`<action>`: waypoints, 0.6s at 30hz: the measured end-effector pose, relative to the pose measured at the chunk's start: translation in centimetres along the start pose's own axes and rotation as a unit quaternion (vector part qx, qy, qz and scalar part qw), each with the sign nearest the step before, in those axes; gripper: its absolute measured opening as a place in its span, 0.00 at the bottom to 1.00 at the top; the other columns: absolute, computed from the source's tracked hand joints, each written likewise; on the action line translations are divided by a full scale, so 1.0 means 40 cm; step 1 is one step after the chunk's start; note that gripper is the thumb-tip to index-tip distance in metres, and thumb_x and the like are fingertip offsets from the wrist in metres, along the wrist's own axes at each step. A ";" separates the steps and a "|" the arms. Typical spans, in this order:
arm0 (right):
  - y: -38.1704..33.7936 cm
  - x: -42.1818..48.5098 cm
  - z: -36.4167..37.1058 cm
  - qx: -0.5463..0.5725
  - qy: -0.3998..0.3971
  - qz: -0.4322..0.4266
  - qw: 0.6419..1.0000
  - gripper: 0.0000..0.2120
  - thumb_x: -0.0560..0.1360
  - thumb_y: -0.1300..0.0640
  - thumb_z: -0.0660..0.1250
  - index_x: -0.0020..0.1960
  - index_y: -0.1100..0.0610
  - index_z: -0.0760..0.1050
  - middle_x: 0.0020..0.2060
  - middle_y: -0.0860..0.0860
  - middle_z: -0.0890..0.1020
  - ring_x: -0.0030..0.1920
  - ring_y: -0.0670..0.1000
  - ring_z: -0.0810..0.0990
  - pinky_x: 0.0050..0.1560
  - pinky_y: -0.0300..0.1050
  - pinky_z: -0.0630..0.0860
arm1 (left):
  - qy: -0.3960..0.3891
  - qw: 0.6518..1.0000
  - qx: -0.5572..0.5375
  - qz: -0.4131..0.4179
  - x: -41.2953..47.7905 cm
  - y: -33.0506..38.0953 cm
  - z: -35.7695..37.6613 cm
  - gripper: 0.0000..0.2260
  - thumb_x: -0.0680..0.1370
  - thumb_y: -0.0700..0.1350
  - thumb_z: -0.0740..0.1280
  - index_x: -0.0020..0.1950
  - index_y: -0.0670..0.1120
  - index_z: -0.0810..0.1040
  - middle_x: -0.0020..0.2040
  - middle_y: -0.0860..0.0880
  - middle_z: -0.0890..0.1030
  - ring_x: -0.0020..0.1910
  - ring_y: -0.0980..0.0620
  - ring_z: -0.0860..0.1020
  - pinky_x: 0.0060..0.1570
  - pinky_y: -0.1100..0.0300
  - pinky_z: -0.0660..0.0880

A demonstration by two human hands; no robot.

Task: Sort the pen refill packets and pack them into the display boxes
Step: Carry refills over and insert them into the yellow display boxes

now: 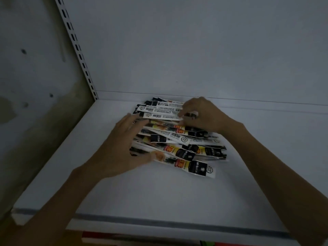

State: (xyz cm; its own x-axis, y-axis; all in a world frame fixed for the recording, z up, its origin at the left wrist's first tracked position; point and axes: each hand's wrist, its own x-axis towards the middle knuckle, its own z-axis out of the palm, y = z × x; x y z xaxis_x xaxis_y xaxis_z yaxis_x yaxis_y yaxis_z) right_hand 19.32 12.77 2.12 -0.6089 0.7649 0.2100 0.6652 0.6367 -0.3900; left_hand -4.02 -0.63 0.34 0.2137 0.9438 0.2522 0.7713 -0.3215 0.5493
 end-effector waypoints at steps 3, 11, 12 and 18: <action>-0.025 0.002 -0.004 -0.027 0.033 -0.004 0.999 0.09 0.71 0.56 0.71 0.51 0.56 0.81 0.55 0.54 0.79 0.58 0.54 0.74 0.59 0.48 0.69 | 0.095 0.994 0.054 -0.021 0.036 0.022 -0.017 0.33 0.70 0.59 0.66 0.72 0.47 0.64 0.74 0.50 0.60 0.74 0.52 0.53 0.70 0.56 0.51; -0.138 0.026 -0.044 0.037 0.225 -0.147 0.963 0.16 0.75 0.50 0.64 0.58 0.59 0.76 0.53 0.55 0.79 0.52 0.51 0.76 0.53 0.44 0.70 | 0.120 0.971 0.203 -0.029 0.098 0.104 0.003 0.22 0.79 0.41 0.59 0.73 0.44 0.58 0.35 0.47 0.74 0.30 0.48 0.74 0.30 0.57 0.71; -0.119 0.023 -0.047 0.065 0.252 -0.092 0.961 0.17 0.76 0.50 0.64 0.61 0.58 0.74 0.54 0.54 0.79 0.52 0.49 0.75 0.53 0.41 0.70 | 0.115 0.982 0.126 -0.079 0.087 0.093 -0.005 0.18 0.81 0.42 0.56 0.70 0.45 0.61 0.35 0.47 0.75 0.30 0.49 0.75 0.30 0.55 0.72; -0.012 0.024 0.029 0.015 0.024 0.122 0.992 0.13 0.73 0.52 0.69 0.55 0.56 0.79 0.49 0.53 0.81 0.49 0.51 0.77 0.51 0.43 0.73 | 0.174 0.891 -0.340 -0.245 0.061 0.063 -0.036 0.09 0.82 0.41 0.53 0.46 0.49 0.70 0.34 0.48 0.79 0.26 0.57 0.77 0.33 0.58 0.77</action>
State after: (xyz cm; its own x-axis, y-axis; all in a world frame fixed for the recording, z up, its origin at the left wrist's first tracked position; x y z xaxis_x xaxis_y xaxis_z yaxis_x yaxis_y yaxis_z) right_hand 17.92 13.09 1.47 -0.4099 0.9001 0.1474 0.7770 0.4292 -0.4604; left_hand -2.44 0.74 3.49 -0.3393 0.9405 0.0167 0.1543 0.0381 0.9873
